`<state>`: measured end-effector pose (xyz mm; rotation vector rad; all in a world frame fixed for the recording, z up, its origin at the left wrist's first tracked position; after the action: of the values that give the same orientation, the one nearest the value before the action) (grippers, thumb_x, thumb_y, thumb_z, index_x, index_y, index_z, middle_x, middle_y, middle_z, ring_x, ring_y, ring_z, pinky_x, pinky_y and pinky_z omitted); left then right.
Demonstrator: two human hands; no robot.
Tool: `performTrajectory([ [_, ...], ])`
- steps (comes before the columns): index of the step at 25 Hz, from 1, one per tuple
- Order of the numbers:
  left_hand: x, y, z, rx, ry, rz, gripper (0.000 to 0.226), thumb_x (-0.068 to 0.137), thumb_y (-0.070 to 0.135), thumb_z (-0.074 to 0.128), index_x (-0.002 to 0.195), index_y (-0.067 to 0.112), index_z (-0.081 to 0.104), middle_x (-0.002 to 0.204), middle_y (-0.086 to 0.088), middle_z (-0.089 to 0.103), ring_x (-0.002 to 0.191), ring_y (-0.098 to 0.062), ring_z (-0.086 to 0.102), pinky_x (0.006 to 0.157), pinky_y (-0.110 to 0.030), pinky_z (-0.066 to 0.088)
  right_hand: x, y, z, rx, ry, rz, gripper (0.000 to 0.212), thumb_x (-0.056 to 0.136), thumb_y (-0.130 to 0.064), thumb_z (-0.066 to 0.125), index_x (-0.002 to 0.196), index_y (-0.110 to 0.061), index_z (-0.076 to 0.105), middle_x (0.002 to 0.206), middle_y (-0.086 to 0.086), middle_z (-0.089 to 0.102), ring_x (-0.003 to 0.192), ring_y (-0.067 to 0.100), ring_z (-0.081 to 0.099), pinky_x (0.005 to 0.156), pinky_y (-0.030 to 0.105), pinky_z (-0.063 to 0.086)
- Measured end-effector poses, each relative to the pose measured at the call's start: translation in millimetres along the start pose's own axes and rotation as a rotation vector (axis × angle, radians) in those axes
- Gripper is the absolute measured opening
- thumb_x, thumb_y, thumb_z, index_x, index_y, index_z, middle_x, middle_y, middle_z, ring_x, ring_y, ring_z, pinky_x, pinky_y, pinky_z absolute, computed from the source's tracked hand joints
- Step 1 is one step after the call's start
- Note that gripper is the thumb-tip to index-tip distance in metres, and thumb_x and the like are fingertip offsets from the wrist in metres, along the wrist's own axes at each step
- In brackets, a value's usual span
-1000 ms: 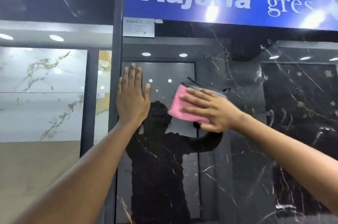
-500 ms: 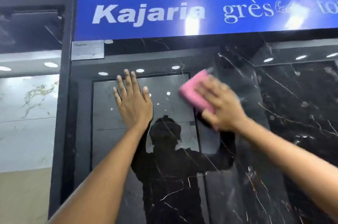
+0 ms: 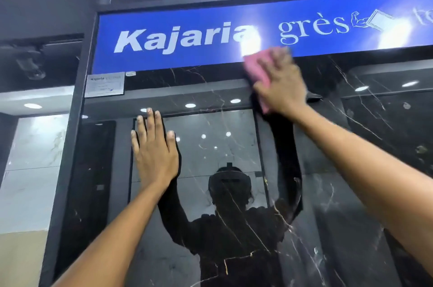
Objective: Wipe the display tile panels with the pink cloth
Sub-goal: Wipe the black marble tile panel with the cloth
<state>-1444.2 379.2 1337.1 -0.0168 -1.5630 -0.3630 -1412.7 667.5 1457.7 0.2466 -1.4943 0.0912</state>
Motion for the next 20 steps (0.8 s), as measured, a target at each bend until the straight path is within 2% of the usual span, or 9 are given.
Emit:
performTrajectory([
  [1,0.6,-0.1,0.7,-0.001,0.005,0.003,0.056,0.105,0.028,0.034,0.156,0.012,0.015,0.164,0.001,0.005,0.152,-0.021,0.000,0.121,-0.039,-0.002,22.1,15.4,-8.2,0.002,-0.021,0.167,0.074,0.076,-0.053,0.028,0.140,-0.020,0.047,0.154,0.010,0.031,0.144,0.035,0.021,0.109,0.047,0.030],
  [3,2.1,-0.9,1.9,0.000,0.016,0.016,0.056,0.106,0.026,0.035,0.156,0.012,0.016,0.164,0.000,0.006,0.152,-0.021,0.001,0.121,-0.040,-0.002,31.5,-7.4,-2.4,0.012,-0.050,0.080,0.069,0.080,-0.049,0.030,0.143,-0.027,0.044,0.154,0.006,0.033,0.142,0.036,0.023,0.112,0.045,0.026],
  [7,1.4,-2.9,2.4,-0.017,0.001,0.014,0.055,0.105,0.025,0.032,0.156,0.012,0.015,0.164,0.001,0.005,0.152,-0.021,0.001,0.122,-0.040,-0.002,-83.3,-103.9,30.4,0.059,-0.221,-0.910,0.056,0.088,-0.047,0.038,0.144,-0.039,0.039,0.156,0.000,0.032,0.146,0.035,0.020,0.115,0.053,0.022],
  [9,0.6,-1.7,1.0,-0.017,0.002,0.018,0.057,0.103,0.029,0.025,0.156,0.012,0.014,0.164,0.001,0.005,0.152,-0.022,0.001,0.121,-0.040,-0.003,-84.3,-77.0,21.9,0.011,-0.213,-1.083,0.056,0.090,-0.051,0.036,0.142,-0.032,0.046,0.155,-0.001,0.032,0.147,0.031,0.019,0.115,0.045,0.022],
  [10,1.4,-1.3,0.2,-0.013,0.005,0.022,0.058,0.102,0.030,0.023,0.156,0.012,0.014,0.164,0.000,0.005,0.152,-0.022,0.001,0.121,-0.039,-0.003,-63.3,-52.0,14.8,0.001,-0.165,-0.932,0.057,0.089,-0.052,0.037,0.140,-0.029,0.049,0.153,0.001,0.036,0.145,0.032,0.024,0.113,0.045,0.025],
  [13,2.0,0.7,-0.4,-0.012,-0.004,0.016,0.055,0.105,0.026,0.030,0.156,0.013,0.013,0.164,0.000,0.004,0.152,-0.021,-0.001,0.121,-0.039,-0.005,-13.6,30.9,-14.5,0.004,0.032,-0.147,0.063,0.081,-0.045,0.039,0.138,-0.024,0.052,0.148,0.008,0.045,0.140,0.039,0.033,0.105,0.055,0.037],
  [15,1.2,2.0,-0.9,-0.014,-0.012,0.018,0.056,0.105,0.025,0.032,0.156,0.013,0.012,0.164,0.000,0.003,0.152,-0.022,-0.002,0.121,-0.038,-0.006,-52.9,25.8,-12.2,0.066,0.065,0.001,0.064,0.078,-0.043,0.039,0.138,-0.026,0.052,0.146,0.007,0.047,0.139,0.037,0.034,0.102,0.056,0.038],
  [16,1.0,1.6,-1.2,-0.014,-0.014,0.021,0.056,0.105,0.025,0.031,0.156,0.013,0.012,0.165,-0.001,0.003,0.152,-0.022,-0.002,0.121,-0.038,-0.006,-90.0,2.6,-8.7,0.114,0.047,-0.102,0.063,0.076,-0.041,0.042,0.137,-0.028,0.052,0.146,0.006,0.048,0.138,0.035,0.035,0.103,0.054,0.037],
  [20,-1.0,-0.5,-2.5,-0.027,-0.015,0.008,0.056,0.105,0.025,0.031,0.156,0.012,0.013,0.165,-0.001,0.004,0.152,-0.022,-0.001,0.122,-0.040,-0.004,-219.2,-73.0,4.7,0.115,-0.312,-1.029,0.063,0.079,-0.043,0.044,0.142,-0.037,0.042,0.155,-0.005,0.032,0.147,0.027,0.018,0.114,0.041,0.016],
])
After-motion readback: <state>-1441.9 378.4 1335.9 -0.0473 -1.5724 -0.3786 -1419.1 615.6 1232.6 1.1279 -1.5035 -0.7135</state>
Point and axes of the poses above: each hand's wrist, its own x-axis towards the middle knuckle, its own z-axis out of the palm, y = z × x, the point moved 4 cm from there along x, towards the middle knuckle
